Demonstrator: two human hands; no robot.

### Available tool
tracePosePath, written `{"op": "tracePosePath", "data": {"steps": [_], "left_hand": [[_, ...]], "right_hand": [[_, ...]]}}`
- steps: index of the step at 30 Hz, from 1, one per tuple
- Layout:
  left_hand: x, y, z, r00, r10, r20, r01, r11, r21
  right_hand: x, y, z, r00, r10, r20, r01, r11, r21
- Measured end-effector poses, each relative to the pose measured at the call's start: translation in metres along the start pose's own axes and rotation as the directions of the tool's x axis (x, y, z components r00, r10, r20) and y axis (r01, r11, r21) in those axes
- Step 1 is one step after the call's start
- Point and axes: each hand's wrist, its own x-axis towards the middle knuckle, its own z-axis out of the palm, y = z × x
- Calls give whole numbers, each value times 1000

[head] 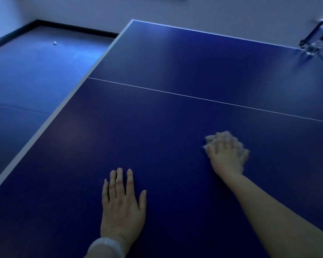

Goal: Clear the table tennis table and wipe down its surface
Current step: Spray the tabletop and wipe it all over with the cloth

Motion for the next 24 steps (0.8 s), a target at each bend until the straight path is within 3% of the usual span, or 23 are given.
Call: {"op": "tracePosePath", "data": {"steps": [2, 4, 6, 8, 10, 11, 13, 15, 16, 18, 22, 24], "left_hand": [[0, 0, 1, 1000, 4, -5, -4, 1000, 12], [1, 0, 3, 1000, 9, -11, -8, 1000, 27], [0, 0, 2, 1000, 2, -17, -1, 999, 32], [0, 1, 0, 1000, 2, -28, -1, 999, 49], [0, 0, 0, 1000, 11, -24, -10, 998, 60], [0, 0, 1, 1000, 15, -18, -14, 998, 60], [0, -1, 1, 1000, 22, -18, -21, 998, 54], [0, -2, 2, 999, 29, -18, -28, 998, 49], [0, -2, 2, 999, 27, -20, -26, 999, 43], [-1, -2, 2, 999, 27, -22, -26, 999, 30], [0, -4, 2, 999, 32, -16, -31, 999, 17], [-1, -5, 2, 999, 37, -14, -37, 999, 1]], "right_hand": [[-10, 11, -2, 973, 229, 9, -229, 973, 33], [-36, -16, 10, 980, 200, -26, -200, 980, -2], [-74, -56, 28, 995, -83, -57, 81, 996, -42], [-115, -76, 40, 914, -406, 2, 405, 911, -80], [-129, -58, 38, 863, -502, 57, 505, 859, -85], [-131, -37, 36, 891, -450, 56, 453, 887, -90], [-137, 8, 30, 982, -189, -16, 188, 980, -63], [-152, 37, 23, 994, 87, -64, -82, 994, 75], [-163, 38, 21, 986, 145, -80, -132, 981, 144], [-187, 24, 25, 988, 125, -90, -101, 966, 237], [-224, 4, 25, 990, -141, -5, 128, 885, 447], [-236, 10, 24, 965, -252, 67, 196, 870, 453]]}}
